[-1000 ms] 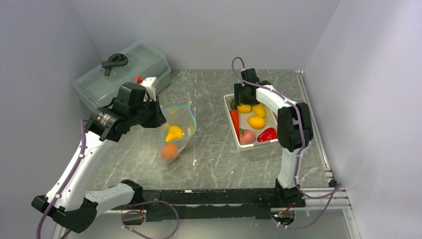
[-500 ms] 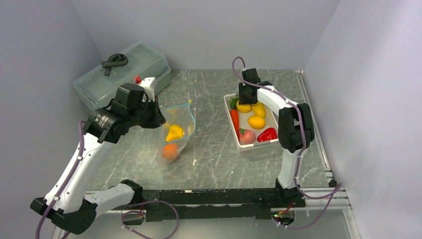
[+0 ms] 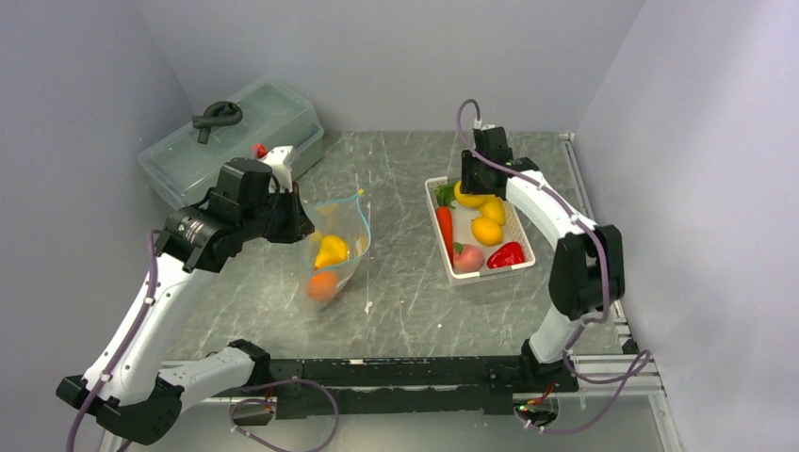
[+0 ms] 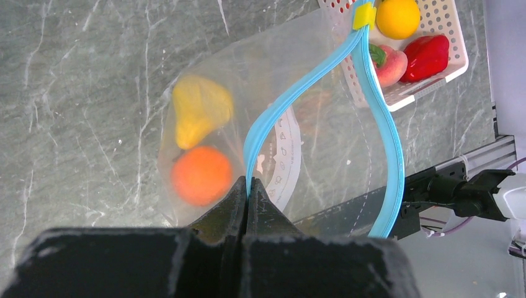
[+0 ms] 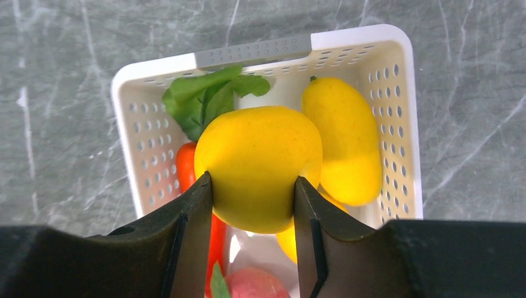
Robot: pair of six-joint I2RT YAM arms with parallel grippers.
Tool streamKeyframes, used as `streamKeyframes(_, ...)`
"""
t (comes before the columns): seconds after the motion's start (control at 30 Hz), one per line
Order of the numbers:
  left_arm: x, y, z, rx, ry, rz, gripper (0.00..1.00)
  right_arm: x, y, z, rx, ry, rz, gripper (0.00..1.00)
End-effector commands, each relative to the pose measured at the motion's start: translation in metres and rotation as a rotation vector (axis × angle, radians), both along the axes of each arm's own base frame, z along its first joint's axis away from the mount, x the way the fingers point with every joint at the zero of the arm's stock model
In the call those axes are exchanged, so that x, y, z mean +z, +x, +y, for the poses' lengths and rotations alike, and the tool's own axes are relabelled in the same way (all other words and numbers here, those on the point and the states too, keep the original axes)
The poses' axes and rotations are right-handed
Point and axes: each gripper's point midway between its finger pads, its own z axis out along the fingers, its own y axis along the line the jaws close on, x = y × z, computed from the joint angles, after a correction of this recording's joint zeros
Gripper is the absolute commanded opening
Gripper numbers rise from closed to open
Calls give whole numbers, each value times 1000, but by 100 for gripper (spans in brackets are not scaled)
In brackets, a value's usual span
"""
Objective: Place the food in the zip-top bag and seal the zipper
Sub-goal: Pick up the fake fruit from the bin, then place the fake fruit in the zipper food storage bag.
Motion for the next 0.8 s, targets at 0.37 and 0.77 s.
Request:
streamKeyframes(0.37,9,6,-7,-20,-39,-43,0,137,-74,45,195,222,-261,5)
streamKeyframes(0.77,8,9,-12,-29,-45,-37,0,214,-146,98,520,404,-429,4)
